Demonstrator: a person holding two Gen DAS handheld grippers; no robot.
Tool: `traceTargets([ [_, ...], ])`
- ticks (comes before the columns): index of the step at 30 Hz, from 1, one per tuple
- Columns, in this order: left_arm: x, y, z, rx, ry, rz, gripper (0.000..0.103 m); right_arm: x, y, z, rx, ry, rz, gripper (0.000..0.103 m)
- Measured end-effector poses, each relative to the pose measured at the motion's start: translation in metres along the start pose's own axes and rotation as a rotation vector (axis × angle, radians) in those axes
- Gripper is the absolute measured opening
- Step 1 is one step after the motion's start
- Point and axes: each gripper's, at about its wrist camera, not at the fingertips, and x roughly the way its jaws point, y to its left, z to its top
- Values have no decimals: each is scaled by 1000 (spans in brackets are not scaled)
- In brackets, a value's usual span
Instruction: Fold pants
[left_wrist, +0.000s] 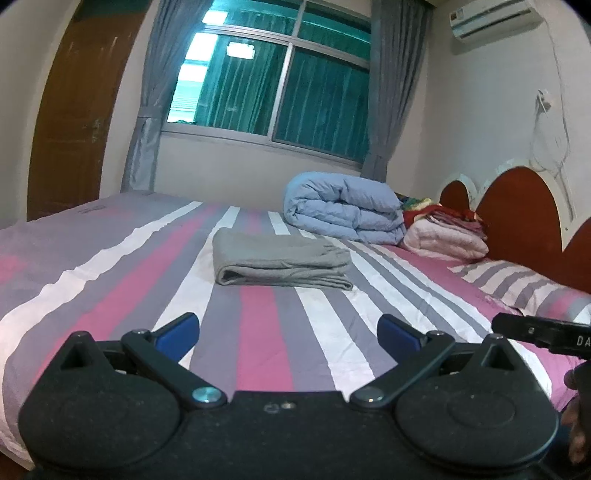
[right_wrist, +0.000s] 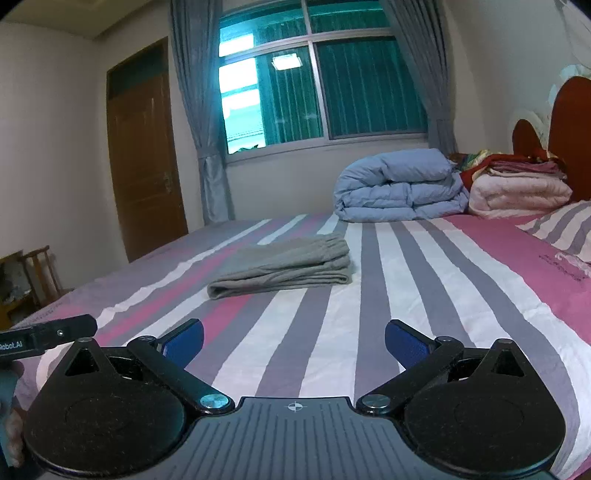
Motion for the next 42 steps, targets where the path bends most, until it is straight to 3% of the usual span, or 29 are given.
traceTargets([
  [10,4,-5,-2,26,5,-5,97,7,8,-5,-76,15,20,103],
  [42,5,-3,-1,35,1,-12,97,6,4,-6,-82,14,23,103],
])
